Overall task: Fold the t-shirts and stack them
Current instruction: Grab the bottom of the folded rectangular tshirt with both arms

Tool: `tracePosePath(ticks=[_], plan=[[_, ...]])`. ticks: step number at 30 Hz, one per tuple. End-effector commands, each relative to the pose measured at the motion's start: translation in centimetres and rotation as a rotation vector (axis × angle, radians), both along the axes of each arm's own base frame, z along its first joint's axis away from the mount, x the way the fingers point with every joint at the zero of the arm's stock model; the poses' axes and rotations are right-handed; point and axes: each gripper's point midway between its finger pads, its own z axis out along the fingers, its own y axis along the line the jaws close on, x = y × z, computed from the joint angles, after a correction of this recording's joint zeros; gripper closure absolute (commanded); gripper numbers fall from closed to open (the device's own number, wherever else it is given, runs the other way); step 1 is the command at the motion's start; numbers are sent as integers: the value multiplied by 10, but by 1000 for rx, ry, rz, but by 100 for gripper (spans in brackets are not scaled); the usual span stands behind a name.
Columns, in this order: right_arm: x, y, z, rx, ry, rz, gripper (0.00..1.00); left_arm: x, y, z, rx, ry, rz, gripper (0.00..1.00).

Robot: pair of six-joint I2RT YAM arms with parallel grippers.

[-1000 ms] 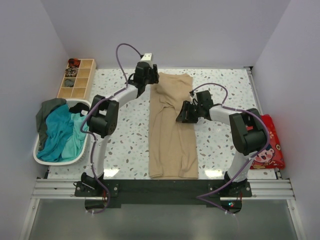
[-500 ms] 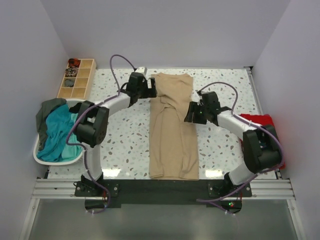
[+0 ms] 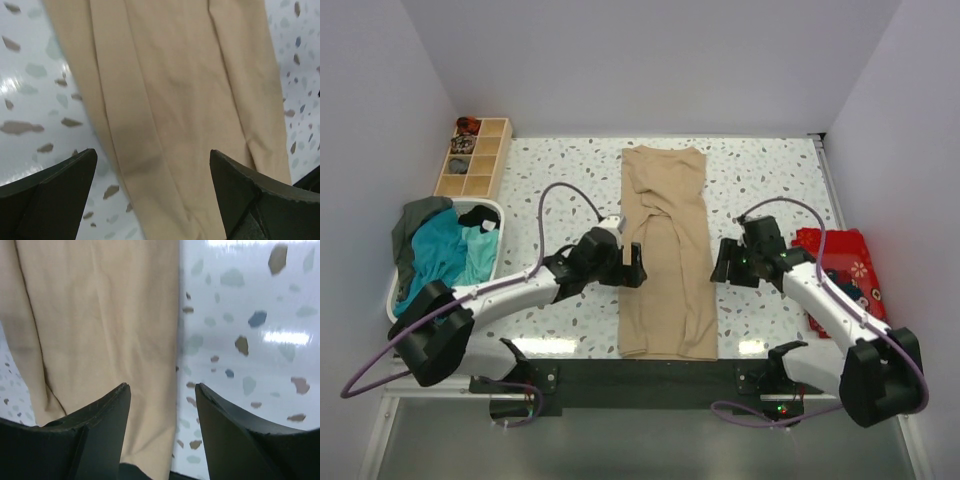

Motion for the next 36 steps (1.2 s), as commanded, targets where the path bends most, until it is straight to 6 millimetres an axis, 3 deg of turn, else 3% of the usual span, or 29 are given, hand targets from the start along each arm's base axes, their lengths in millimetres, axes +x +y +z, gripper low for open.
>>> tracePosePath(ticks=[1,5,6,8,10,13,18,22,28,31,36], plan=[[-59,-3,-13,49,148,-23,42,-51,22,-20,40,121,45,0],[-89,13,-8,136,197,-15,43,-89,29,-35,48,215,39,0],[-97,20,-4,157,206,6,45,-106,32,-46,80,248,16,0],[-103,9,-2,104,178,-53,44,-123,35,-52,89,281,19,0],[-118,0,-11,87,211,-95,41,-144,37,-62,102,310,-11,0],[-133,-1,-22,137,223,-126,41,-166,33,-69,74,342,-39,0],[-152,-12,-37,111,249,-151,41,-176,28,-72,33,341,-66,0],[-165,-5,-50,160,306,-127,41,-184,21,-68,-16,351,-113,0],[-167,5,-56,207,321,-88,41,-198,16,-68,-74,391,-155,5],[-165,12,-58,238,327,-68,41,-205,19,-73,-74,404,-159,13],[-160,20,-61,258,332,-36,42,-207,18,-71,-86,402,-152,38]])
